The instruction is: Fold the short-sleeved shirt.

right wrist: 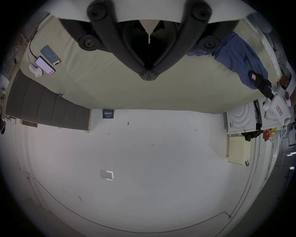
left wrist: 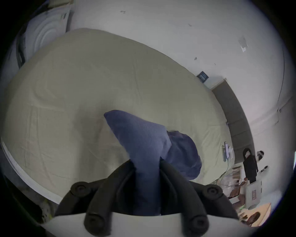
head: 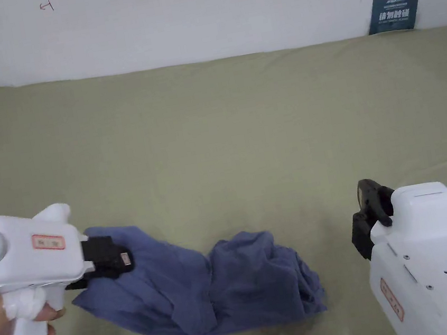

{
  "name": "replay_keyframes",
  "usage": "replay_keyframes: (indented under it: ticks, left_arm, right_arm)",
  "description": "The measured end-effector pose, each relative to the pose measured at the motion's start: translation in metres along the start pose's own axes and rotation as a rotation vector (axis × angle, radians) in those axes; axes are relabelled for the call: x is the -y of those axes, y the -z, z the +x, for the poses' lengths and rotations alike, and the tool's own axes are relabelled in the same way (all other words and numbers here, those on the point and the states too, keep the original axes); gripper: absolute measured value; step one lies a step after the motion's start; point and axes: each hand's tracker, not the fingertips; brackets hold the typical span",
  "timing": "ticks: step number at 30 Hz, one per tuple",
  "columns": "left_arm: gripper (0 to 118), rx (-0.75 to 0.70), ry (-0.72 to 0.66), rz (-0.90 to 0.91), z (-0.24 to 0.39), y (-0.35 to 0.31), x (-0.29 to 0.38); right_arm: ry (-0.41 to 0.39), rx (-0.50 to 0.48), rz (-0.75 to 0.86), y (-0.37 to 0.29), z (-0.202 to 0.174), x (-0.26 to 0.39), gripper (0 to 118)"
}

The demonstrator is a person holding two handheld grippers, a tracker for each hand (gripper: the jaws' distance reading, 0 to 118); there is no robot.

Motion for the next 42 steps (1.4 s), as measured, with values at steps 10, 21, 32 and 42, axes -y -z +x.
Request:
replay_keyframes:
  ticks: [10,21,32,42]
  left_arm:
    - [14,-0.043,0.240,-0.118,0.137,0.090,0.017]
    - [80,0.128,0.154,0.010,0.144,0.107,0.030]
    - [0,0.483,0.046,-0.198,0.084,0.151,0.058]
    - [0,0.496,-0.039,-0.242,0.086,0.216,0.074]
  right_arm:
    - [-0.002,0.019,-0.037,-0.002,0.016,0.005,0]
    - [0.018,0.060,-0.091,-0.001,0.041,0.015,0]
    - [0.051,0.062,-0.112,0.003,0.043,0.019,0]
    - [0.009,0.034,-0.186,0.012,0.041,0.034,0]
